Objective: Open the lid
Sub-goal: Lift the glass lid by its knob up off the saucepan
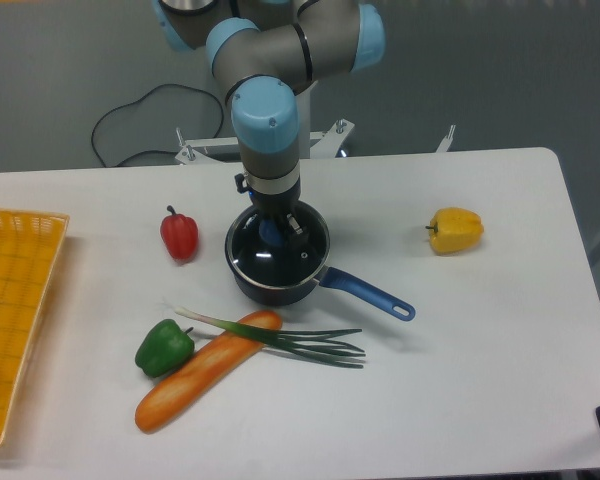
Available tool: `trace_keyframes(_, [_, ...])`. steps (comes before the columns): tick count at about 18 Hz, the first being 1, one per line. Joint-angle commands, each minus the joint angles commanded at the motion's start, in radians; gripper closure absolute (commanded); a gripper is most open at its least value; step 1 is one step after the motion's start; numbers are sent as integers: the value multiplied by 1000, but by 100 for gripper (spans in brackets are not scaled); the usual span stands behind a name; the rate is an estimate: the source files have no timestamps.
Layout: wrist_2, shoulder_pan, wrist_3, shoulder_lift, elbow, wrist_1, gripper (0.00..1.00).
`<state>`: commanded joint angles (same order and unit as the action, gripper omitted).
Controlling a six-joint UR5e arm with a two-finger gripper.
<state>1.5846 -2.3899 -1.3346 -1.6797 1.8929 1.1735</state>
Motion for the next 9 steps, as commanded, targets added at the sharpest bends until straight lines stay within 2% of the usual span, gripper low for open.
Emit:
trace_keyframes(3, [-2, -9, -2, 0, -18, 18, 41])
trace_keyframes(7, [-3, -23, -6, 0, -92, 101, 41])
trace_keyframes(9, [-5, -37, -12, 0, -127, 123, 42])
